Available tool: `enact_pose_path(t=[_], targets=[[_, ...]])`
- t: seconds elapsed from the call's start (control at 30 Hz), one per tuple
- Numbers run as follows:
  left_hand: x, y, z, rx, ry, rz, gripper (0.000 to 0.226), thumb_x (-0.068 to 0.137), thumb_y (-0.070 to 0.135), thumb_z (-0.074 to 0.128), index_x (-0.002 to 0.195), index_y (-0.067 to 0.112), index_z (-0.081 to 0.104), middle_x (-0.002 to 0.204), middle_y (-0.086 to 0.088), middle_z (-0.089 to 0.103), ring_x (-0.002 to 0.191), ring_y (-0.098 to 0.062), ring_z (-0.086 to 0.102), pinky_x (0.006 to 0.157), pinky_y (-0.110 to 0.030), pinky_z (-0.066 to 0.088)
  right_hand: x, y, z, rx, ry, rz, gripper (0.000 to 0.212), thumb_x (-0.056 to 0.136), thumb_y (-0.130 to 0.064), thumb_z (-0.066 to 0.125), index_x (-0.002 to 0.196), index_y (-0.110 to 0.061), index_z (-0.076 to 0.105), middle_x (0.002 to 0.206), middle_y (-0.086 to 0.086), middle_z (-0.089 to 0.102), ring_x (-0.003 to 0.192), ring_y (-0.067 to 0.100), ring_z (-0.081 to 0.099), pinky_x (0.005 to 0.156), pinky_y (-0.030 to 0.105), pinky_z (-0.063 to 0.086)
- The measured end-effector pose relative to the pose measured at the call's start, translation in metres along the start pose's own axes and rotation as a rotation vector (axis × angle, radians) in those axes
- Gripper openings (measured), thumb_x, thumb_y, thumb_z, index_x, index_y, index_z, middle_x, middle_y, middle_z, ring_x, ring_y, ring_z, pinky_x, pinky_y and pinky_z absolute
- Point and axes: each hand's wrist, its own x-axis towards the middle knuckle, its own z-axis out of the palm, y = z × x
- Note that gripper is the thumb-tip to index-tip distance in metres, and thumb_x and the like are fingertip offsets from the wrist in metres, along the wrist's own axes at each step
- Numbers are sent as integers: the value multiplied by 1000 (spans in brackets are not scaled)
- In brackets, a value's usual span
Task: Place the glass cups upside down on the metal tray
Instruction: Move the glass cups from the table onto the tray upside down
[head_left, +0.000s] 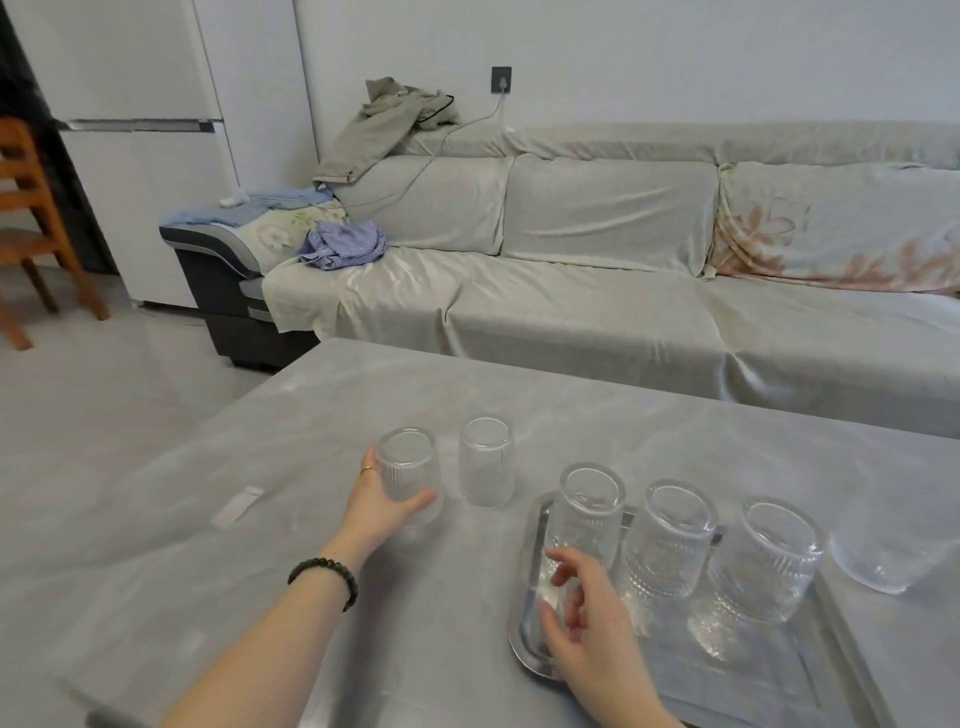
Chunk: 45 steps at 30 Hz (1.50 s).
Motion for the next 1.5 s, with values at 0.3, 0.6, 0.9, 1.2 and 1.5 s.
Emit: enact_pose_path(t=[0.3, 0.6, 0.9, 1.2, 1.5], targets=[[-28, -3, 15, -179, 120, 73, 63, 57, 31, 84, 106, 29, 45, 109, 5, 57, 98, -15, 55, 86, -30, 43, 5, -2, 17, 38, -83, 90, 57, 72, -9, 67, 105, -47, 41, 111, -6, 53, 77, 8, 53, 71, 22, 51], [-126, 35, 63, -240, -248, 284, 62, 41, 41, 82, 96, 43, 53, 96, 44, 59, 91, 18, 56, 69, 3, 39, -9, -14, 10, 23, 44, 122, 92, 56, -29, 76, 134, -25, 25, 138, -5, 41, 127, 11, 40, 106, 37, 38], [-141, 43, 94, -145, -344, 267, 62, 42, 44, 81, 95, 48, 49, 97, 29, 60, 91, 20, 55, 71, 2, 40, -16, -1, -18, 21, 65, 266, 92, 48, -25, 79, 129, -24, 34, 117, -4, 62, 107, 11, 58, 93, 38, 50], [-133, 35, 99, -70, -407, 280, 62, 45, 47, 78, 96, 54, 45, 97, 34, 58, 95, 19, 53, 78, -1, 40, -13, 7, -18, 61, 62, 250, 82, 48, -22, 79, 120, -25, 40, 104, -15, 62, 97, -3, 58, 73, 4, 44], [-72, 38, 64, -228, -125, 139, 59, 79, 47, 56, 129, 22, 39, 130, 0, 51, 121, -14, 46, 100, -27, 33, -14, 9, -23, -3, -23, 218, 89, 54, -30, 81, 128, -21, 34, 123, -7, 54, 115, 9, 50, 99, 30, 41]])
